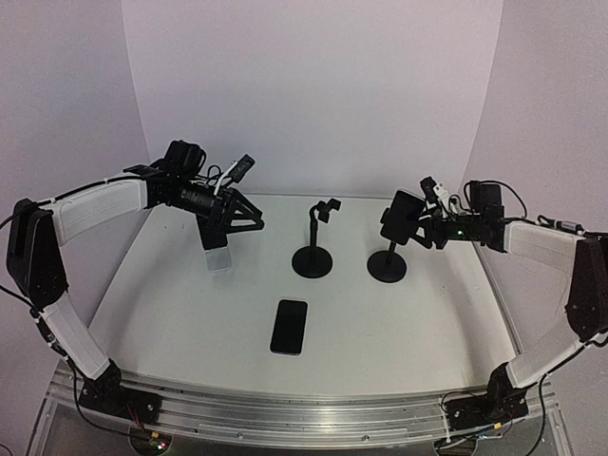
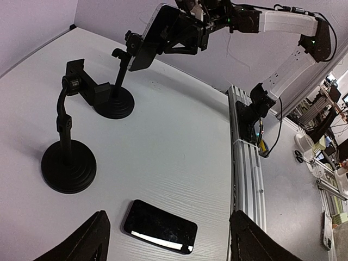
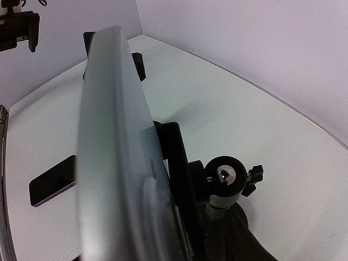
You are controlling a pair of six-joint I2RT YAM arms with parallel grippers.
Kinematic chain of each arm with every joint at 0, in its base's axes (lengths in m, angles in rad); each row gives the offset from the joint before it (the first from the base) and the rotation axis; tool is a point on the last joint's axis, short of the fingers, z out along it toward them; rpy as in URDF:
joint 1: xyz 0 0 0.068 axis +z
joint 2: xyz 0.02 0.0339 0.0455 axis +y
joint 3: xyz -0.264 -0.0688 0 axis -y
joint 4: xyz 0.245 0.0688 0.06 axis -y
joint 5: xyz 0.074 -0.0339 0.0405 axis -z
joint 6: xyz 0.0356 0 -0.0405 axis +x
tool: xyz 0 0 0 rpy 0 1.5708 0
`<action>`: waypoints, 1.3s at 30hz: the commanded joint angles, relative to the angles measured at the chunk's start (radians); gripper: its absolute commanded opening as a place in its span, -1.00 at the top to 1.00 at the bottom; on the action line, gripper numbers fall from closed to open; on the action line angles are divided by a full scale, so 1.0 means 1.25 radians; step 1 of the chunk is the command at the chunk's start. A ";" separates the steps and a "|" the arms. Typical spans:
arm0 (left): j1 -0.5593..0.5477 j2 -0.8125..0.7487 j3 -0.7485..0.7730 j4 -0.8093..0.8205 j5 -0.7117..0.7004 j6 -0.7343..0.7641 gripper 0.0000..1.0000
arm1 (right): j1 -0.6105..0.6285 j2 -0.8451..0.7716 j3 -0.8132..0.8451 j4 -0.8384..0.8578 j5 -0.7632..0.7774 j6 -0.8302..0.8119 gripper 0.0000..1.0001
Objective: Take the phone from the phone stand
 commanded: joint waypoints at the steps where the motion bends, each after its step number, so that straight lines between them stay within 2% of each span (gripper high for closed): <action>1: -0.005 -0.030 0.033 0.044 0.003 -0.018 -0.49 | -0.003 0.034 0.031 0.039 -0.040 -0.018 -0.08; 4: -0.012 -0.025 0.043 0.065 0.006 -0.031 -0.48 | -0.003 0.048 0.040 0.044 -0.044 -0.017 -0.07; 11: -0.042 -0.029 0.050 0.127 0.028 -0.072 -0.48 | -0.003 0.074 0.048 0.043 -0.074 -0.042 0.38; 19: -0.056 -0.030 0.058 0.133 0.047 -0.070 -0.48 | -0.003 0.095 0.050 0.041 -0.106 -0.050 0.68; 29: -0.086 -0.013 0.066 0.130 0.059 -0.085 -0.47 | 0.003 0.028 0.003 0.026 -0.227 -0.040 0.92; 39: -0.135 0.024 0.093 0.122 0.039 -0.090 -0.45 | 0.102 -0.053 -0.029 -0.032 -0.223 -0.061 0.97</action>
